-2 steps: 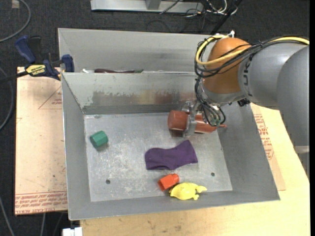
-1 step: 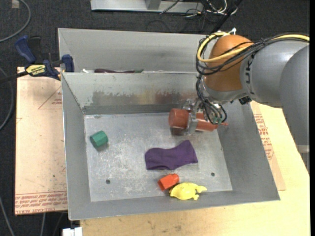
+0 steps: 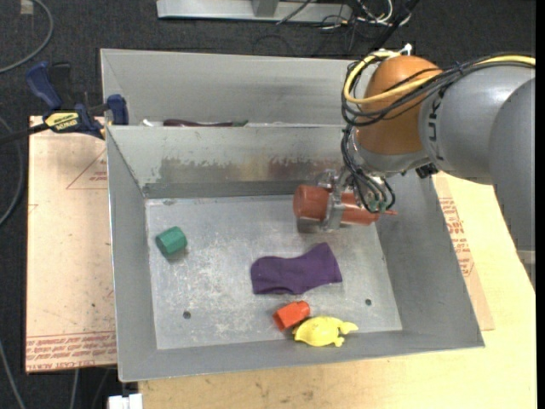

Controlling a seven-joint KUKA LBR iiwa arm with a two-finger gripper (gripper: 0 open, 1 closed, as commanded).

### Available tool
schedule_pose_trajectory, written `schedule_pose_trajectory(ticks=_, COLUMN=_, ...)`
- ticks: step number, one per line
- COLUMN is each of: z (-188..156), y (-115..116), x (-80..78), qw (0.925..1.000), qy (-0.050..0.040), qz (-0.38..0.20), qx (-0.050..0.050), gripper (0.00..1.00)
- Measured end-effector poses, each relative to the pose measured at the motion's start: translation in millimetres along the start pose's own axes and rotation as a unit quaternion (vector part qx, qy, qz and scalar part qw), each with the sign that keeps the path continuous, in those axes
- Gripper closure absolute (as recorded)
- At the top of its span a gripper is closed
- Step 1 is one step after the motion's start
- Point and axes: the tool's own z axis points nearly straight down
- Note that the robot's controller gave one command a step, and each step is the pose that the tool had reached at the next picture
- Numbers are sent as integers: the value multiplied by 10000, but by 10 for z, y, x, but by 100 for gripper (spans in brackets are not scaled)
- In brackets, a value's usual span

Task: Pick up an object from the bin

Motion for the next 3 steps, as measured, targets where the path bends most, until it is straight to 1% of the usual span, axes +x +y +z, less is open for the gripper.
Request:
schedule_pose_trajectory(ticks=2, z=-168, y=1, x=-17, qw=10000, qy=-27, qz=-2, qx=1, gripper=100)
schedule_pose_trajectory(ticks=3, z=-224, y=2, x=-7, qw=10000, qy=-4, qz=-2, qx=-1, gripper=100)
